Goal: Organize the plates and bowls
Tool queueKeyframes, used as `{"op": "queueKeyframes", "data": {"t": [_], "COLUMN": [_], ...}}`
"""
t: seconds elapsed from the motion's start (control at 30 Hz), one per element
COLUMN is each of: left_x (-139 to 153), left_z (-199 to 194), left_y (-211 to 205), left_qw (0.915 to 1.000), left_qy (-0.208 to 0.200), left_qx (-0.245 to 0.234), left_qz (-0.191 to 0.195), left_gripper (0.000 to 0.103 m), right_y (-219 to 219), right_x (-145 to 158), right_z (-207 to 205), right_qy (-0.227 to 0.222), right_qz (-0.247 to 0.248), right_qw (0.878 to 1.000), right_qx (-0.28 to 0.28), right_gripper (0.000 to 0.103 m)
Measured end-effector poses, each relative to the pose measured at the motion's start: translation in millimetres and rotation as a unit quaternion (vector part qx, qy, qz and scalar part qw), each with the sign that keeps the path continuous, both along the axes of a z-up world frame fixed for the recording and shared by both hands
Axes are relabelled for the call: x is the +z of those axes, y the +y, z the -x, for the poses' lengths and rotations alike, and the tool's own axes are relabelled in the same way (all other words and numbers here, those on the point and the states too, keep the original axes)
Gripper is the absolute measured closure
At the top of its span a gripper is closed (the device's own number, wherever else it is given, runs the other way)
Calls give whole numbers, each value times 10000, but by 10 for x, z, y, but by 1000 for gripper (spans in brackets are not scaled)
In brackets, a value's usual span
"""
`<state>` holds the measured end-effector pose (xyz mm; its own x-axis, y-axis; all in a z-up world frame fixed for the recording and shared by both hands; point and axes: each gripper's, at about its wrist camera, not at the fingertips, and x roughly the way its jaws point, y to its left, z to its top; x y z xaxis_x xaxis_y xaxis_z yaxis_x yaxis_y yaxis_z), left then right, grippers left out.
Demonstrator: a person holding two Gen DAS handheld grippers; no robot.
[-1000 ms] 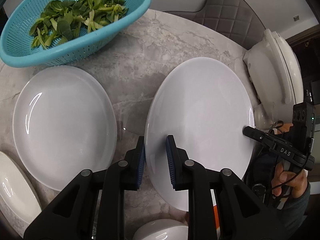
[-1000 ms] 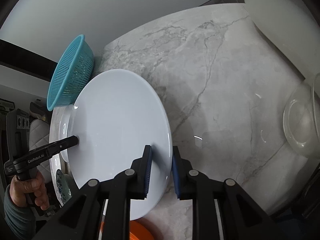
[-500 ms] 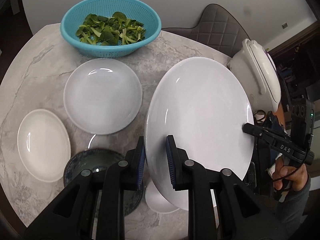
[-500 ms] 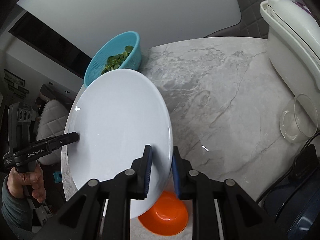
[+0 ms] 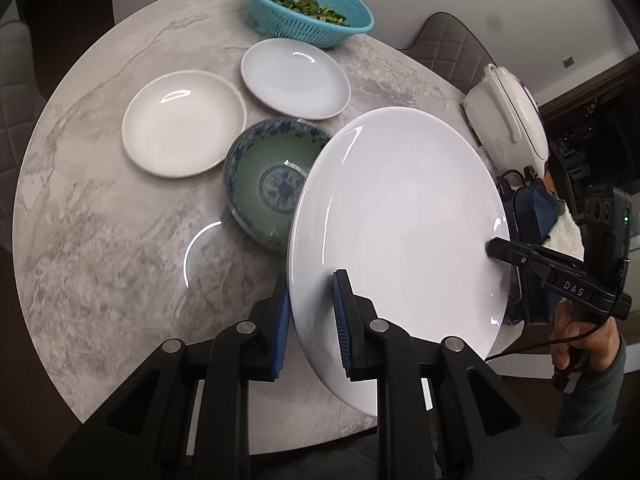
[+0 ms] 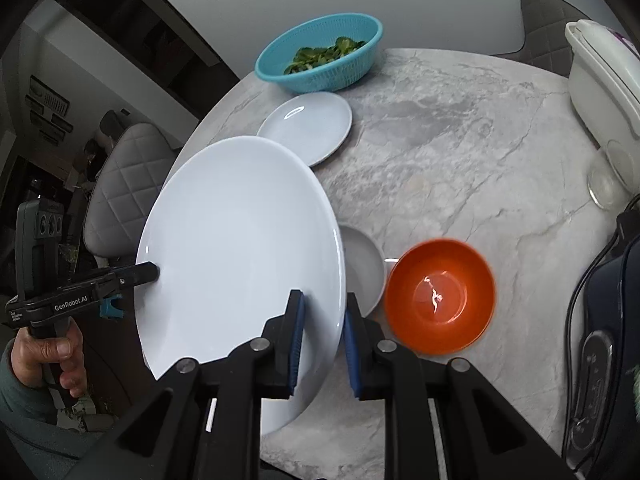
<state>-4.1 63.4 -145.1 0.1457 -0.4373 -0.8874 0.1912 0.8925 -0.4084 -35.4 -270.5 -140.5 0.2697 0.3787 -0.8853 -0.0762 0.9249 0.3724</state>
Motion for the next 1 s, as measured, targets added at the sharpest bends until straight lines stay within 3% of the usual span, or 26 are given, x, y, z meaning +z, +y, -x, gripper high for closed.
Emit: {"op": "queueKeyframes", "data": {"t": [0.23,0.4,0.7,1.0], "left_x": [-506,-842,-1240,-1356], "left_z": [664,929,1044,803], "left_y": [572,776,868,873], "left_qw": [9990,9988,9980,9982], "left_qy": [394,347,443,421], "left_qx": [156,23,-223,-229], "left_qz": [-102,-339,-390,-350], "left_gripper": [85,85,84,83], "right_y": [546,770,854,861], "right_x": [-426,-851,-1296,-1325], "right_z": [461,687,775,760], "right_qy": [444,657,827,705], "right_qz": [-36,-141,37,153], "right_qw": [9989,9977,9966,9974], "right_qx": [137,92,-32,-28], "right_gripper": [82,82,81,79]}}
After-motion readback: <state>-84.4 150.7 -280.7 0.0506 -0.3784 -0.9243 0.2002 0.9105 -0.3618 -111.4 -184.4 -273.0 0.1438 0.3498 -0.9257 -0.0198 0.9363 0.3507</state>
